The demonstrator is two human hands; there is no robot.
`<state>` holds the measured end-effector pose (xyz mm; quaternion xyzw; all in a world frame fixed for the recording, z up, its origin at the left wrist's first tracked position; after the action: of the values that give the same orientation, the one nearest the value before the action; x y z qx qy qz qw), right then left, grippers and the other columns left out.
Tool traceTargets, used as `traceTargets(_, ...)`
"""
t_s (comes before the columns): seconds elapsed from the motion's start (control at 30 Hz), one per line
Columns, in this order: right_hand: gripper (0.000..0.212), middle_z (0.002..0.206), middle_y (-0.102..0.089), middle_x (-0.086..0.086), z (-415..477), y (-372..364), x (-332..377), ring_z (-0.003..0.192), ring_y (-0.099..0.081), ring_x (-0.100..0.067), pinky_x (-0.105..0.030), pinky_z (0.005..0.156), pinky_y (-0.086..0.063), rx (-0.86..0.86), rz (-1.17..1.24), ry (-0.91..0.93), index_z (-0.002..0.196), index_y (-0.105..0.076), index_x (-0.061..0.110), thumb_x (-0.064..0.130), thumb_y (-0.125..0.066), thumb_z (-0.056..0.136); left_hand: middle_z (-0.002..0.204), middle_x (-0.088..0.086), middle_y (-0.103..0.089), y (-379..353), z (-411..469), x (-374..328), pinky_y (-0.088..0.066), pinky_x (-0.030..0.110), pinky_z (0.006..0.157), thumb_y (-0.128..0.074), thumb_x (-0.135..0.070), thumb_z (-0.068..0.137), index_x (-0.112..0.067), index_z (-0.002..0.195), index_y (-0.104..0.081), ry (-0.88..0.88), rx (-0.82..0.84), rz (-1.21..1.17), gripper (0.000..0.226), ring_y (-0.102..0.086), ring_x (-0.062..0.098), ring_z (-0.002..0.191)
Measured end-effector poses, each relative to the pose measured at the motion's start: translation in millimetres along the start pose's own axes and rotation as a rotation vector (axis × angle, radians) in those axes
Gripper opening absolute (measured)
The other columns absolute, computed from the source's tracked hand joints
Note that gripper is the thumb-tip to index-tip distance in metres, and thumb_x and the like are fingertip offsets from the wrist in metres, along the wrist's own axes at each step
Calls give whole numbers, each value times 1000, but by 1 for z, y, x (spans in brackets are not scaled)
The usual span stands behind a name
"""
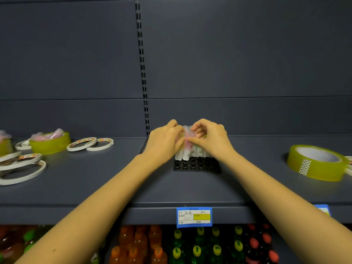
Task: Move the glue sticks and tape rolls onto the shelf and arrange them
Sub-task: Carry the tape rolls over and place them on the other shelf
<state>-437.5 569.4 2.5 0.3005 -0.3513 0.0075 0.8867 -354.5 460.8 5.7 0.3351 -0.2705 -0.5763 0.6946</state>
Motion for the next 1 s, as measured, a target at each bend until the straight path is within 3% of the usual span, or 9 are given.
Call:
traceTargets(0.2,17,95,-68,2,0,0,11,87,-65,-15,-35,82,-53,20,-216,79,95,-67,16,29,-69,84,105,4,-51,4,-5,-1,-26,25,63,-37,-30,98,-14,111,-64,-14,-89,87,34,-37,12,75)
traceTargets(0.5,31,115,-55,4,6,-8,25,102,-59,-19,-38,80,-48,98,-489,125,109,-67,24,45,-58,88,105,4,-50,1,-12,8,-30,27,64,-34,-28,98,-20,122,-56,16,3,116,33,-48,19,87)
traceTargets(0.6,32,110,-53,2,8,-7,29,94,-56,-19,-33,69,-42,109,-545,128,106,-68,22,47,-55,90,113,4,-46,-1,-13,14,-45,33,72,-37,-25,98,-24,135,-45,36,167,-85,38,-50,21,96)
traceTargets(0.7,43,83,-52,2,13,-6,35,76,-51,-21,-29,58,-33,143,-578,125,74,-66,19,50,-44,94,122,3,-45,8,-22,22,-47,36,84,-40,-23,97,-22,144,-33,66,175,-205,47,-51,19,103)
traceTargets(0.77,58,68,-50,2,21,-4,45,71,-52,-25,-27,50,-26,169,-695,120,62,-58,15,56,-33,95,123,2,-48,22,-29,34,-46,37,89,-43,-22,96,-18,140,-39,111,90,-250,44,-52,19,102)
traceTargets(0.83,65,78,-51,0,28,-6,60,73,-50,-26,-28,52,-27,141,-817,185,71,-64,12,57,-25,96,117,2,-53,35,-37,49,-46,36,88,-45,-21,95,-16,129,-52,141,49,-256,35,-54,17,99)
traceTargets(0.9,56,83,-50,-1,32,-13,78,75,-51,-28,-30,59,-31,61,-783,285,76,-62,13,52,-27,98,110,2,-58,43,-47,67,-46,33,84,-47,-22,94,-15,115,-62,169,62,-212,26,-54,16,95)
traceTargets(1.0,36,89,-64,-4,33,-39,102,84,-59,-32,-30,63,-35,22,-541,328,92,-66,18,39,-38,98,105,2,-61,51,-65,101,-46,30,76,-49,-25,93,-15,105,-66,238,95,-153,23,-52,13,84)
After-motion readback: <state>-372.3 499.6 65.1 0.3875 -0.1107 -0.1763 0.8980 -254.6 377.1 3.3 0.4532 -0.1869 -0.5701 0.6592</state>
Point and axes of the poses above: each hand's wrist, its own z-axis towards the middle knuckle, its own y-axis out of the back of the hand, x = y × z, the point moved 5 cm from there along z, towards the middle knuckle
